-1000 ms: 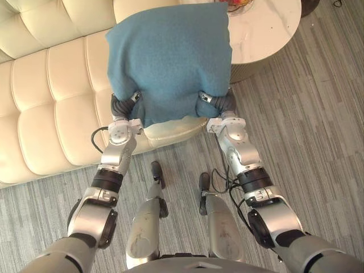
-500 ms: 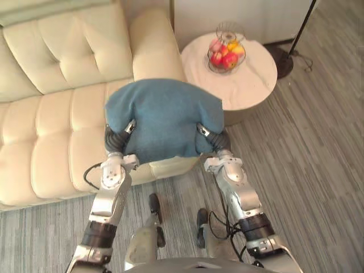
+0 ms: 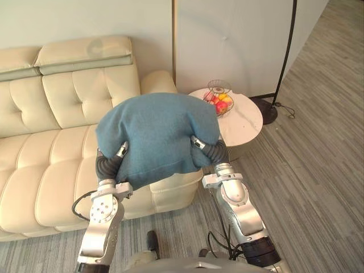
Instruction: Pick up cushions and gather them together orderly.
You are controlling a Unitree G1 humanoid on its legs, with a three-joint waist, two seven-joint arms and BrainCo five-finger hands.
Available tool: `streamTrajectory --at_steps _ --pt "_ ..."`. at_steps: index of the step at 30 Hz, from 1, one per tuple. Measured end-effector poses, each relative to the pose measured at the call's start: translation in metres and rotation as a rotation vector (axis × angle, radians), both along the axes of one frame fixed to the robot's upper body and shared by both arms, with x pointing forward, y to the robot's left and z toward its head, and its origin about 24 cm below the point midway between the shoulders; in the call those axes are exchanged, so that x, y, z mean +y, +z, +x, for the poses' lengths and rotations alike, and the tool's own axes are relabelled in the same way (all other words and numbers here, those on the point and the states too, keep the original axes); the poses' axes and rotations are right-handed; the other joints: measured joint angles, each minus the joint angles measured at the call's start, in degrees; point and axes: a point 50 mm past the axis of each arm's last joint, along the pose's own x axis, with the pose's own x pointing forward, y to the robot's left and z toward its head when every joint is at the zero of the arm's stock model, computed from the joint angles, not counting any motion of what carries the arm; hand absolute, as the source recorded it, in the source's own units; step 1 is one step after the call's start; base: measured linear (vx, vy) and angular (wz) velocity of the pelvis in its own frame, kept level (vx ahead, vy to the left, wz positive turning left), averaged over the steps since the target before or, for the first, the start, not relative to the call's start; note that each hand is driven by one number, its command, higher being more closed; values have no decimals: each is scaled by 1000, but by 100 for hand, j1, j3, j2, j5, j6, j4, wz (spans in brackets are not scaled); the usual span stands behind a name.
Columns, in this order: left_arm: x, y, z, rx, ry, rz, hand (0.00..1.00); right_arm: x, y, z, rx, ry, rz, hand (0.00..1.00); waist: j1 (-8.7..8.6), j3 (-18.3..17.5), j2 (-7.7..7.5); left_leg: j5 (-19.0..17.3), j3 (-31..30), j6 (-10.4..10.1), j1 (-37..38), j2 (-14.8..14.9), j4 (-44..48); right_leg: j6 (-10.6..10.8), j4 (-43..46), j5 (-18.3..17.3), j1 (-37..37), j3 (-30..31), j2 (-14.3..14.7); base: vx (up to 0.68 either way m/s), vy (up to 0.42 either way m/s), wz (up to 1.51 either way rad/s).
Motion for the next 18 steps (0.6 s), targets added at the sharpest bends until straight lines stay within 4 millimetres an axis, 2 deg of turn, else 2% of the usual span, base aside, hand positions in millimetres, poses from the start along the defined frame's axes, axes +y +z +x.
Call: streamTrajectory --at_steps 3,6,7,8,9,10,11,12,14,15,16,18 --pt "2 -4 -4 20 11 -2 100 4 -1 -1 3 18 1 100 43 1 2 52 -222 -23 45 -22 20 -7 128 -65 119 -203 -18 18 -11 36" --pt "5 -3 -5 18 35 -4 100 8 1 -1 -4 34 1 100 130 -10 43 87 -468 -71 -148 -54 20 -36 496 -259 -85 -402 -36 -65 -42 50" --pt "6 0 -5 0 55 -15 100 9 7 3 -26 44 2 100 106 -38 109 -103 -419 -103 -441 -34 -5 -61 639 -287 -297 -631 -54 -115 -58 82" --pt "5 3 -3 -13 57 -20 100 9 11 5 -43 46 3 100 96 -57 38 -597 -97 -312 -596 -22 23 -110 524 -201 -434 -807 -214 -137 -9 98" --pt "6 5 -1 -24 59 -20 100 9 16 9 -61 44 1 100 137 -53 -26 -679 355 -19 -728 -5 25 -167 408 -97 -514 -1001 -387 -91 46 72" --pt "5 6 0 -29 58 -22 100 9 18 10 -71 43 1 100 154 -43 -43 -646 617 147 -776 11 25 -176 343 -34 -532 -1073 -455 -134 50 86" --pt "5 8 1 -36 57 -24 100 9 23 13 -90 44 -1 100 110 -65 -19 -612 1204 220 -796 129 28 -161 133 110 -480 -1335 -578 -72 33 107" --pt "3 9 3 -44 56 -32 100 7 24 14 -97 39 -7 100 73 -99 34 -642 1705 175 -672 373 72 -112 -46 231 -336 -1596 -596 -30 38 119" --pt "-2 12 8 -62 38 -40 100 -1 25 15 -105 10 -18 100 77 -115 84 -615 2104 33 -487 818 610 -10 -148 315 -129 -1994 -652 35 135 97" --pt "-3 13 9 -64 35 -42 100 -1 26 16 -106 6 -18 100 72 -133 111 -563 2083 -2 -405 857 595 15 -153 330 -105 -2039 -656 54 246 98" --pt "-6 12 13 -68 22 -44 100 -4 26 16 -106 -10 -15 100 38 -148 117 -105 2059 34 -324 780 456 148 -182 394 -39 -2136 -767 45 252 64" --pt "-3 10 15 -58 25 -33 100 -2 26 16 -111 -22 -11 100 101 -124 -81 -214 2078 182 -318 416 372 339 -278 517 -14 -2117 -1068 37 289 43"
